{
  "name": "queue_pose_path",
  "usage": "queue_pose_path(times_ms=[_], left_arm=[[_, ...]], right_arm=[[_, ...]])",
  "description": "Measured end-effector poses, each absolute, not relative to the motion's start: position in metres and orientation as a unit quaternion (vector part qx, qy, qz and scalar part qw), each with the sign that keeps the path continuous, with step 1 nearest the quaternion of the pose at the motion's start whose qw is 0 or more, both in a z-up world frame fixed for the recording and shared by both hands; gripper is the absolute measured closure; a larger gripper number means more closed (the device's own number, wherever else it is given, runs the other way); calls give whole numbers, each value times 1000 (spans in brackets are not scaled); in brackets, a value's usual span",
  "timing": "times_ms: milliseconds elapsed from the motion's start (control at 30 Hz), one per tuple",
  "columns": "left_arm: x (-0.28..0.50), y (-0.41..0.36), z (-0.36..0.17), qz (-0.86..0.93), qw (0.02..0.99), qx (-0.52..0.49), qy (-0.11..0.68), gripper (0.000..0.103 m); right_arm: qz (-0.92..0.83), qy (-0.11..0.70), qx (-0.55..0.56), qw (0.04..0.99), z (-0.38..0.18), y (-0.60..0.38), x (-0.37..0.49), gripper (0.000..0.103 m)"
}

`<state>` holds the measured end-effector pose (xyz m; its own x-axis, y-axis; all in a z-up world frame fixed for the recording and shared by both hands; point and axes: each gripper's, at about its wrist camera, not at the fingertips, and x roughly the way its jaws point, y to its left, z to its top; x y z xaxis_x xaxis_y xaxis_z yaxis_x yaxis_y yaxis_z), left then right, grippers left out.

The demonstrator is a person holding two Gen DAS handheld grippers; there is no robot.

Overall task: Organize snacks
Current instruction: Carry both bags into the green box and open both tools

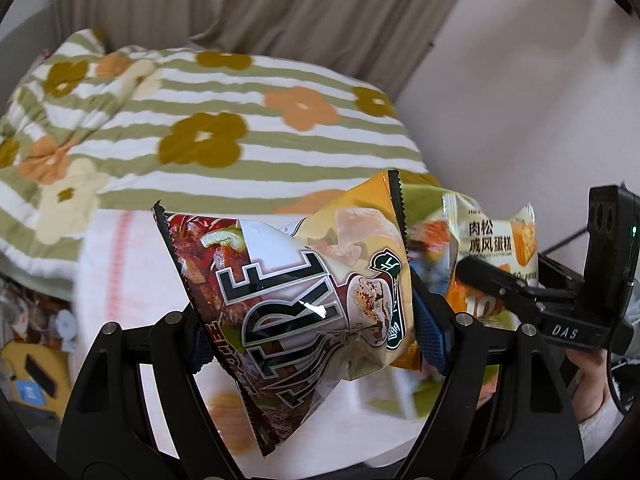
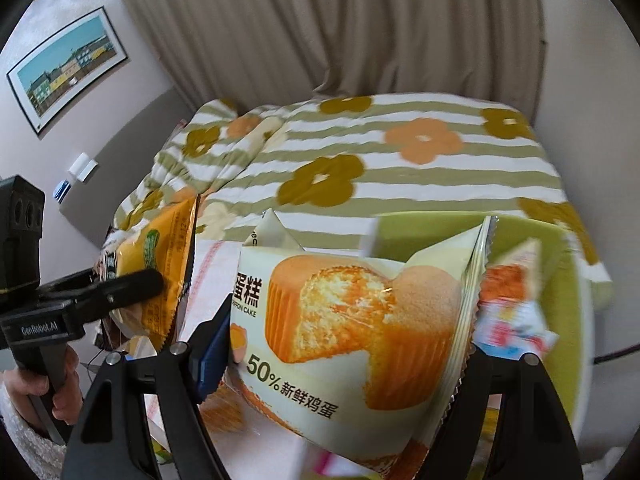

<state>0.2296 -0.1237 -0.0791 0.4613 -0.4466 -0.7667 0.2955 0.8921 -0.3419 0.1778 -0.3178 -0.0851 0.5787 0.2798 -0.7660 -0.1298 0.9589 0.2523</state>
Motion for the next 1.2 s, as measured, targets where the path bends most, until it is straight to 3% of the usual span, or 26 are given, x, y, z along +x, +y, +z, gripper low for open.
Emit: queue_pose_path(times_ms=[233, 533, 667, 733, 800, 833, 1200], left_arm=[[203, -225, -94, -249, 832, -62, 491, 26], [206, -292, -140, -250, 799, -10, 547, 26], [212, -304, -144, -263, 796, 10, 545, 25], [214, -304, -142, -263, 802, 23, 536, 19], [216, -306, -139, -256, 809, 43, 527, 2], [218, -305, -138, -257, 812, 44, 522, 0], [230, -270, -127, -258, 818, 15, 515, 0]], right_arm=[[87, 439, 100, 889, -80, -395, 150, 28], [70, 448, 133, 881, -94, -446, 148, 28], [63, 452, 143, 878, -100, -455, 154, 28], [62, 454, 149, 876, -102, -458, 159, 28], [61, 456, 148, 876, -103, -462, 167, 28], [60, 456, 148, 875, -104, -462, 170, 28], [63, 468, 154, 868, -116, -460, 199, 28]])
